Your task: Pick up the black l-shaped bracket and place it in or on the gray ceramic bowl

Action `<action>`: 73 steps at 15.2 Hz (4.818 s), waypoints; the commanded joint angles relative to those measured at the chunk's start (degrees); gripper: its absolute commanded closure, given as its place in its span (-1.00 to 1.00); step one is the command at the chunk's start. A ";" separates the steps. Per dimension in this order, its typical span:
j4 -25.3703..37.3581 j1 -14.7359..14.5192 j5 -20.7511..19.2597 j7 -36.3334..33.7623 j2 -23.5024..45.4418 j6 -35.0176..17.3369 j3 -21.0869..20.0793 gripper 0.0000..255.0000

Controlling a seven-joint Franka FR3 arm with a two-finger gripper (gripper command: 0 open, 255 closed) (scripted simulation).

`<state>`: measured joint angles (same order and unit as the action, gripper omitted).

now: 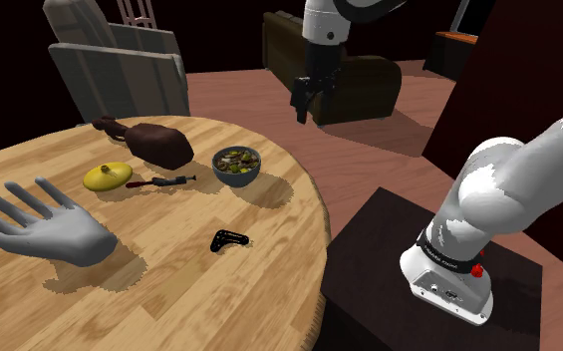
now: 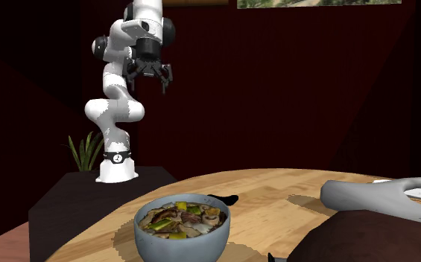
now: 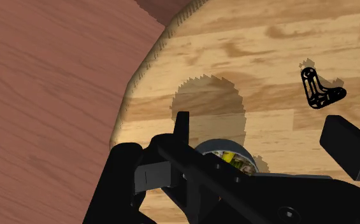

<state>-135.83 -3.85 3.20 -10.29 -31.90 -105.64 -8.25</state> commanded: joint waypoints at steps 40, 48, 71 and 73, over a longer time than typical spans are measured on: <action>12.58 -9.60 -8.17 -8.12 55.16 -31.31 -9.03 -1.00; 12.57 -9.59 -8.16 -8.12 55.15 -31.30 -9.03 1.00; 21.02 -11.69 -13.80 -2.04 63.83 -25.91 -8.64 1.00; 21.29 -11.73 -13.81 -2.03 63.97 -25.76 -8.64 1.00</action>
<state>-114.30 -15.61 -10.55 -12.30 31.49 -131.38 -17.09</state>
